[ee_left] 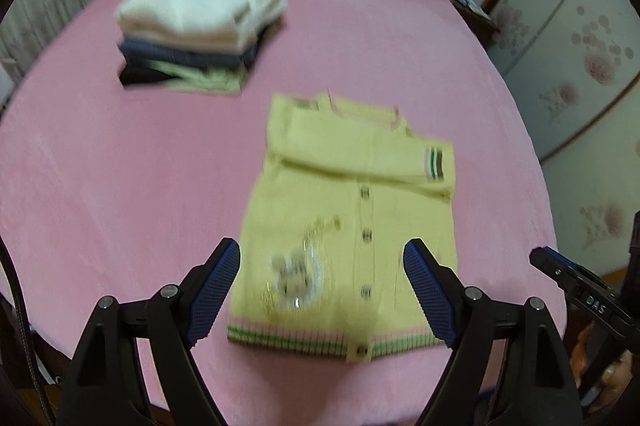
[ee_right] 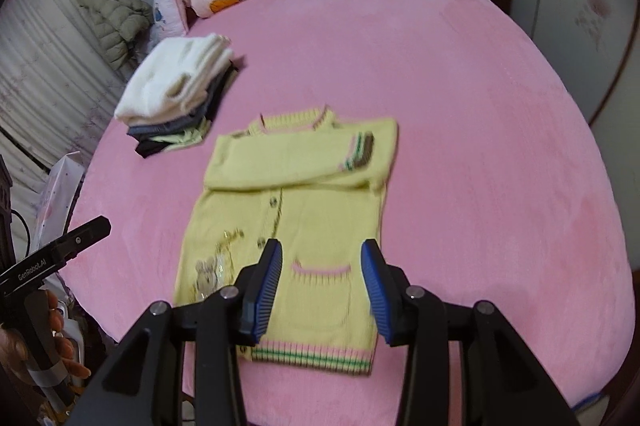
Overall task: Fold large clothes
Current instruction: 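Release the sleeve and move both grippers to the cardigan hem, then grasp the striped hem with the left gripper while the right gripper grasps it too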
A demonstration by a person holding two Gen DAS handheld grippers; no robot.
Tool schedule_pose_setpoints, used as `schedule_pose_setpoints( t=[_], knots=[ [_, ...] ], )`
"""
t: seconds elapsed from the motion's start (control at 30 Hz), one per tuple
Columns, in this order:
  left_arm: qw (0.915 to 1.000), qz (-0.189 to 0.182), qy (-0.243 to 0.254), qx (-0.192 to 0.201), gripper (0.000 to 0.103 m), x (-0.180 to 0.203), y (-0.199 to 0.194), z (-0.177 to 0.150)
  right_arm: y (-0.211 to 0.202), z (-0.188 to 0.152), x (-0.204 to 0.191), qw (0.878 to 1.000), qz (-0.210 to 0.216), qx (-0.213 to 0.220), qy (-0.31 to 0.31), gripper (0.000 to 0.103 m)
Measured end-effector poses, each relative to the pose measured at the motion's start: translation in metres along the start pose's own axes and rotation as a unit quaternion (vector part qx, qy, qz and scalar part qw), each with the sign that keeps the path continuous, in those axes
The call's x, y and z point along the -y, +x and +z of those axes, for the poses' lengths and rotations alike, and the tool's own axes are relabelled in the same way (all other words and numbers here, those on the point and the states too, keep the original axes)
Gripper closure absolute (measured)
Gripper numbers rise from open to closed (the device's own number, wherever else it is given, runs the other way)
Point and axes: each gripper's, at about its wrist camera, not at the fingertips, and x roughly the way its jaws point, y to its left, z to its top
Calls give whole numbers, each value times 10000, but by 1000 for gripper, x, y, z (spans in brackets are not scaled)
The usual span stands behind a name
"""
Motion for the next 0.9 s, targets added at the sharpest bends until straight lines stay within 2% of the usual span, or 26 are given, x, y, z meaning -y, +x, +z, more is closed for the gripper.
schedule_pose_setpoints(
  t=[0.23,0.43,0.73,0.9],
  knots=[
    [9962,44,347,-792,20,-36,57,-49,28,-64,8,9985,-360,-319,263,62],
    [9926,16,278,-1182,20,-66,104,-74,51,-104,23,9954,-586,-454,609,62],
    [9911,-436,-189,-1242,20,-98,142,-86,87,-131,38,9935,-515,-585,835,62],
    [9916,-540,-116,-1170,20,-102,145,-90,99,-140,35,9946,-374,-633,731,62]
  ],
)
